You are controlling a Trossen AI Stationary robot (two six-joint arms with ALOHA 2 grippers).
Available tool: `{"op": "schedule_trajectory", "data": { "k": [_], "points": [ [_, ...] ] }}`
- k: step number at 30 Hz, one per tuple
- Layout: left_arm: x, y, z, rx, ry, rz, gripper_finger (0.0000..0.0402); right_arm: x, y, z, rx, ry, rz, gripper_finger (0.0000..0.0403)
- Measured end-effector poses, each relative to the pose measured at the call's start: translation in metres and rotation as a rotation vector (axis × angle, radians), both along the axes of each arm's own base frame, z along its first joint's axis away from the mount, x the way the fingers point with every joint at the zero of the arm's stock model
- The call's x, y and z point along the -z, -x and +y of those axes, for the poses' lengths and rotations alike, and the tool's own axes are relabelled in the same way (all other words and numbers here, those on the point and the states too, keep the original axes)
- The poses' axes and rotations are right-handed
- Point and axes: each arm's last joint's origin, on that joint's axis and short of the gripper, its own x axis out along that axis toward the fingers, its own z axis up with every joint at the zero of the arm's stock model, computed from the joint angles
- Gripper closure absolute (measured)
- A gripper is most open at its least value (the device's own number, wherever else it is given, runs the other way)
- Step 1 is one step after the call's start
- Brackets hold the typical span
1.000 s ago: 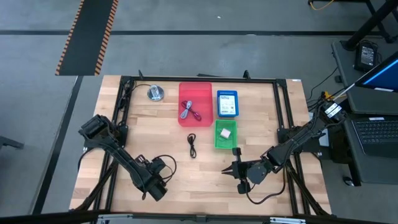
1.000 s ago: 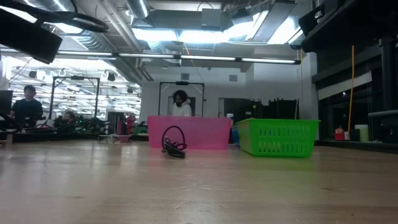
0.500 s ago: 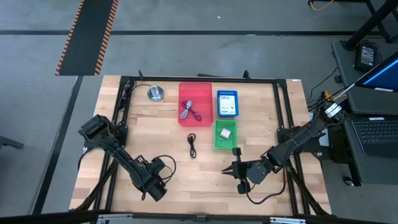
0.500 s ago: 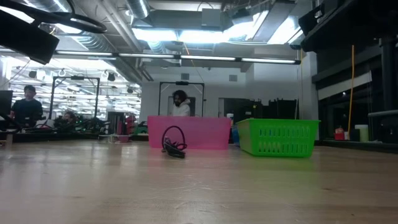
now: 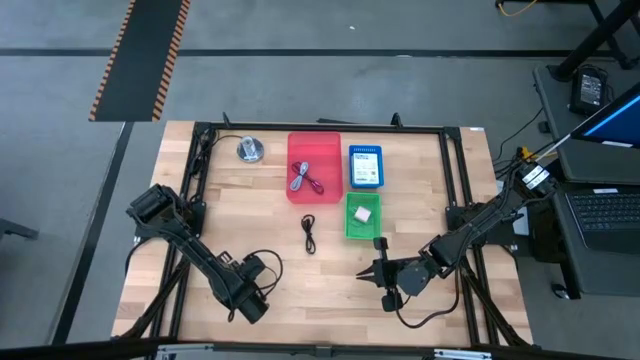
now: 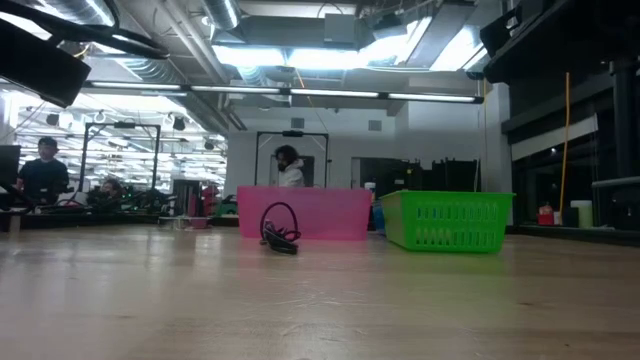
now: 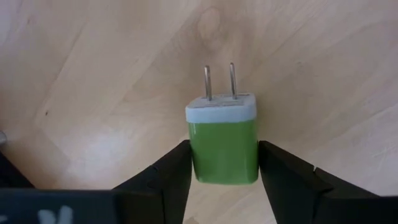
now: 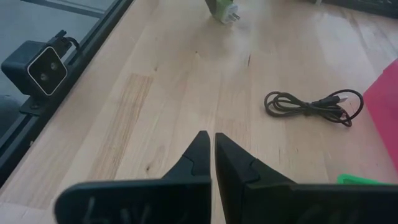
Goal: Pick and place items into bin
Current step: Put the green charger adapter into the green bin
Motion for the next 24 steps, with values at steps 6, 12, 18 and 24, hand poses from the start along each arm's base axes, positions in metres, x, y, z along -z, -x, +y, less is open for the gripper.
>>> {"op": "schedule_trajectory", "data": {
  "k": [6, 12, 18, 24],
  "points": [
    [-0.0001, 0.0002, -0.0001, -0.001, 0.005, 0.004, 0.0246, 0.0000, 0.0000, 0.0000, 0.000, 0.000, 0.000, 0.0398],
    [-0.0007, 0.0000, -0.0002, -0.001, 0.006, 0.003, 0.0262, 0.0000, 0.0000, 0.0000, 0.000, 0.000, 0.000, 0.0398],
    [-0.0005, -0.0006, -0.0008, -0.009, 0.012, -0.005, 0.0262, 0.0000, 0.0000, 0.0000, 0.000, 0.001, 0.000, 0.0398],
    [-0.0001, -0.0018, -0.0013, -0.013, 0.008, -0.028, 0.0217, 0.0000, 0.0001, 0.0001, 0.000, 0.000, 0.000, 0.0398]
  ]
}}
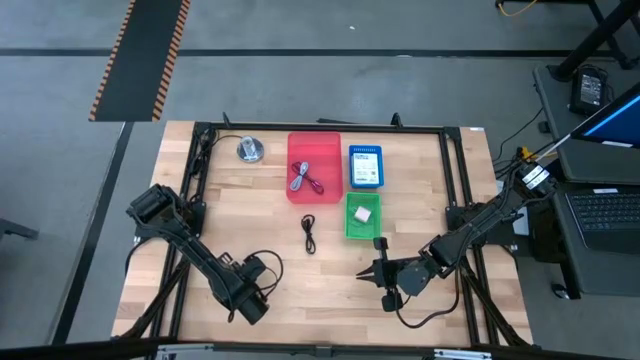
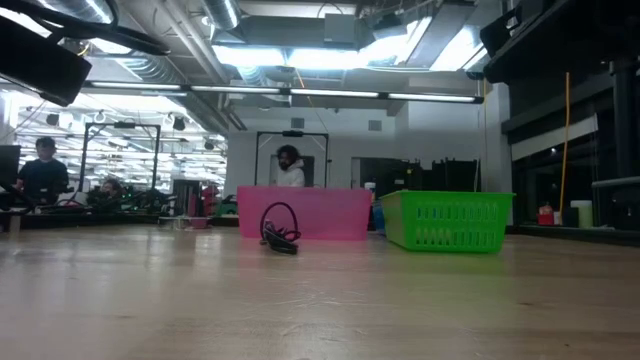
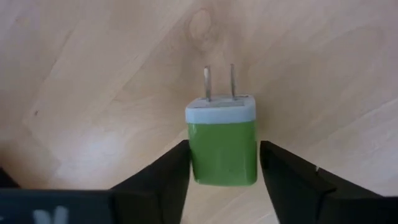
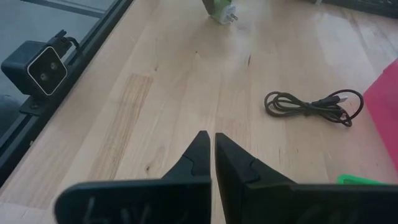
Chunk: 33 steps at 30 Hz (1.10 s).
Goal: Pick and place items into bin
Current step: Put the green charger adapter into the green bin
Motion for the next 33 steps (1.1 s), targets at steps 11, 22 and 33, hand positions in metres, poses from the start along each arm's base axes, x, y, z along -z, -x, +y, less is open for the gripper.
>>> {"op": "schedule_trajectory", "data": {
  "k": [11, 22, 33],
  "points": [
    [0.001, 0.000, 0.001, -0.007, -0.008, -0.005, 0.0205, 0.000, 0.000, 0.000, 0.000, 0.000, 0.000, 0.0398],
    [0.014, 0.006, 0.005, -0.019, 0.030, -0.017, 0.0250, 0.000, 0.000, 0.000, 0.000, 0.000, 0.000, 0.0398],
    [0.005, 0.010, 0.004, 0.004, 0.048, -0.053, 0.0257, 0.000, 0.000, 0.000, 0.000, 0.000, 0.000, 0.0398]
  ]
}}
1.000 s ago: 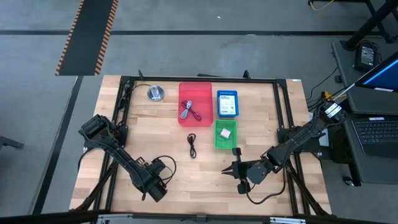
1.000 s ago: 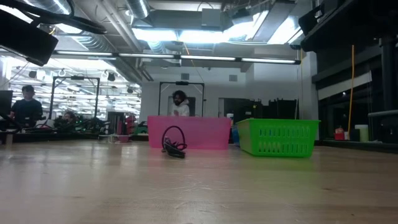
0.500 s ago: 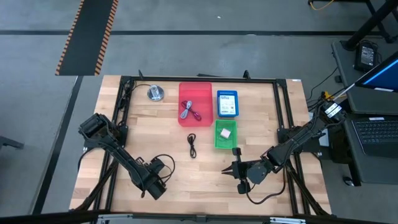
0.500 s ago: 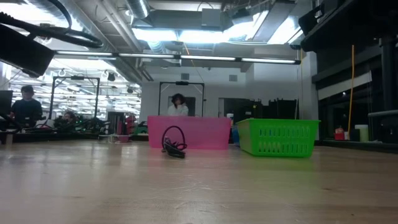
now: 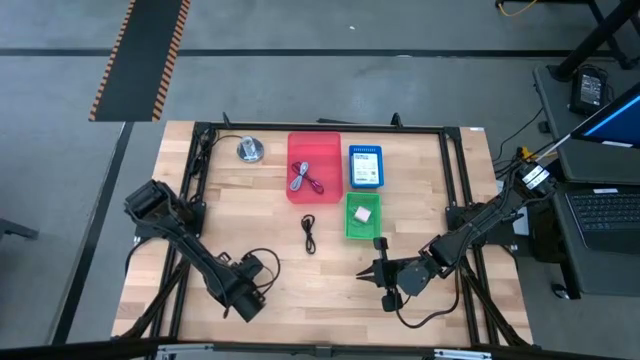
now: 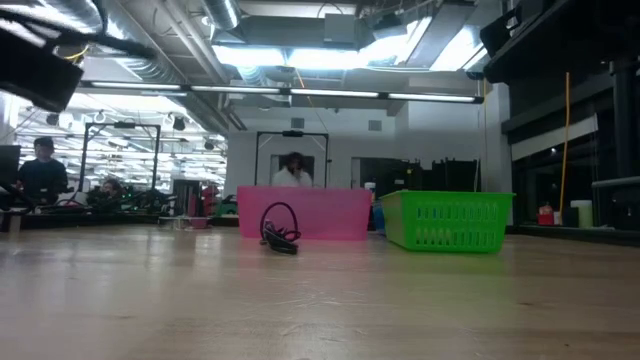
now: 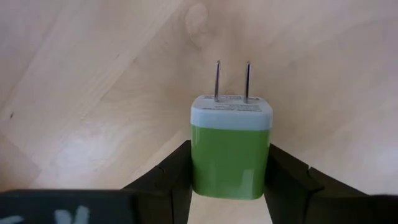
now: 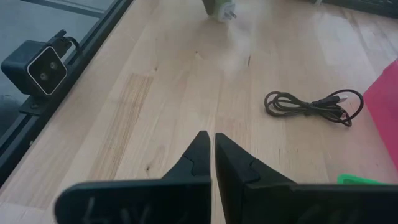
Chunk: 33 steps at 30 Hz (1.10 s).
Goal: Pick and place items into bin
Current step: Put the green charger adapter into the green bin
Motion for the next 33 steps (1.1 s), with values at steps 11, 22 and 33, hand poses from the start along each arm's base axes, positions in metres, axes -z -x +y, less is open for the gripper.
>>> {"op": "schedule_trajectory", "data": {
  "k": [11, 22, 33],
  "points": [
    [-0.038, 0.013, -0.002, 0.052, -0.053, -0.245, 0.0257, 0.000, 0.000, 0.000, 0.000, 0.000, 0.000, 0.0398],
    [-0.076, 0.030, -0.002, 0.214, -0.290, -0.611, 0.0257, -0.005, -0.003, 0.002, -0.047, 0.040, -0.061, 0.0398],
    [-0.084, 0.026, 0.003, 0.313, -0.583, -0.767, 0.0257, -0.016, -0.008, 0.005, -0.094, 0.066, -0.176, 0.0398]
  ]
}}
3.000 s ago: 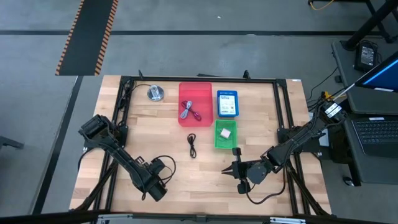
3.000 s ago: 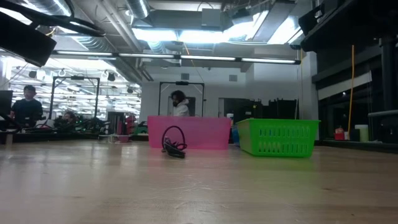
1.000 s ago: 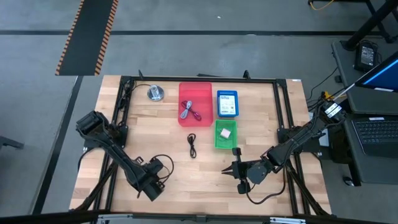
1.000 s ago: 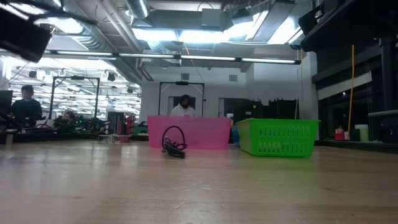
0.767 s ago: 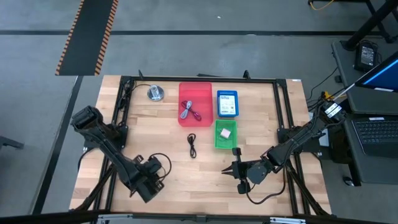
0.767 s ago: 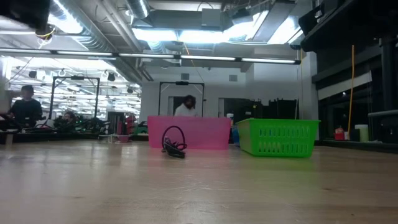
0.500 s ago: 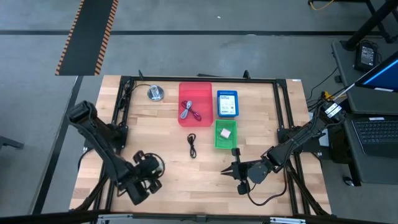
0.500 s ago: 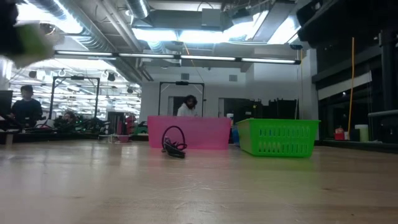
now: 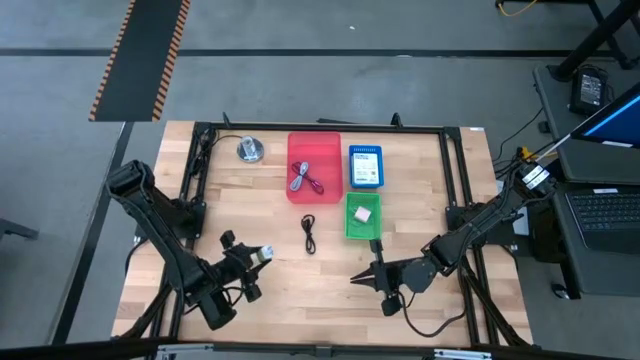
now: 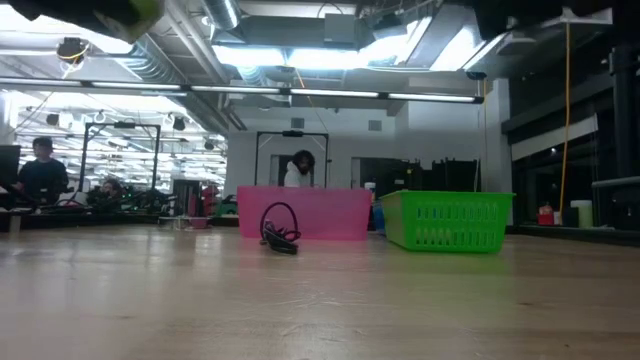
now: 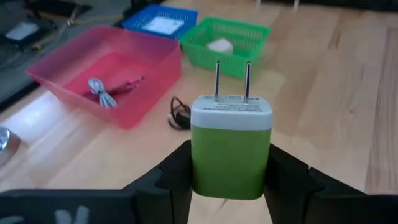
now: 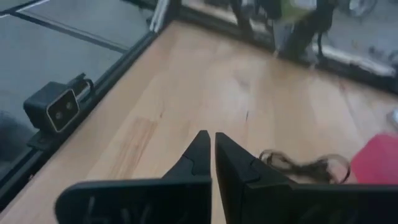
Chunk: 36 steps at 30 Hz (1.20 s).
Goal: Pick and place items into bin
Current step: Put the green charger adapter into the green bin
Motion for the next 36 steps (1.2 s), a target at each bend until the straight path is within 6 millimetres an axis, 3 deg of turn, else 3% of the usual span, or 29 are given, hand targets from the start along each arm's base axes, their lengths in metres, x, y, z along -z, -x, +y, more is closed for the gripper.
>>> {"op": "schedule_trajectory", "data": {
  "k": [9, 16, 22, 32, 36],
  "points": [
    [-0.003, -0.008, 0.002, -0.007, -0.053, -0.057, 0.0257, -0.009, -0.016, -0.018, 0.061, -0.016, -0.087, 0.0383],
    [-0.008, -0.035, 0.006, 0.059, -0.119, -0.028, 0.0257, -0.012, -0.023, -0.030, 0.085, 0.041, -0.112, 0.0329],
    [-0.012, -0.065, 0.024, 0.124, -0.166, 0.049, 0.0257, -0.013, -0.027, -0.039, 0.098, 0.083, -0.115, 0.0286],
    [-0.022, -0.104, 0.058, 0.287, -0.236, 0.114, 0.0257, -0.031, -0.005, -0.051, 0.121, 0.067, -0.029, 0.0244],
    [-0.024, -0.118, 0.073, 0.362, -0.241, 0.092, 0.0257, -0.030, 0.002, -0.055, 0.148, 0.038, 0.037, 0.0238]
  ]
}}
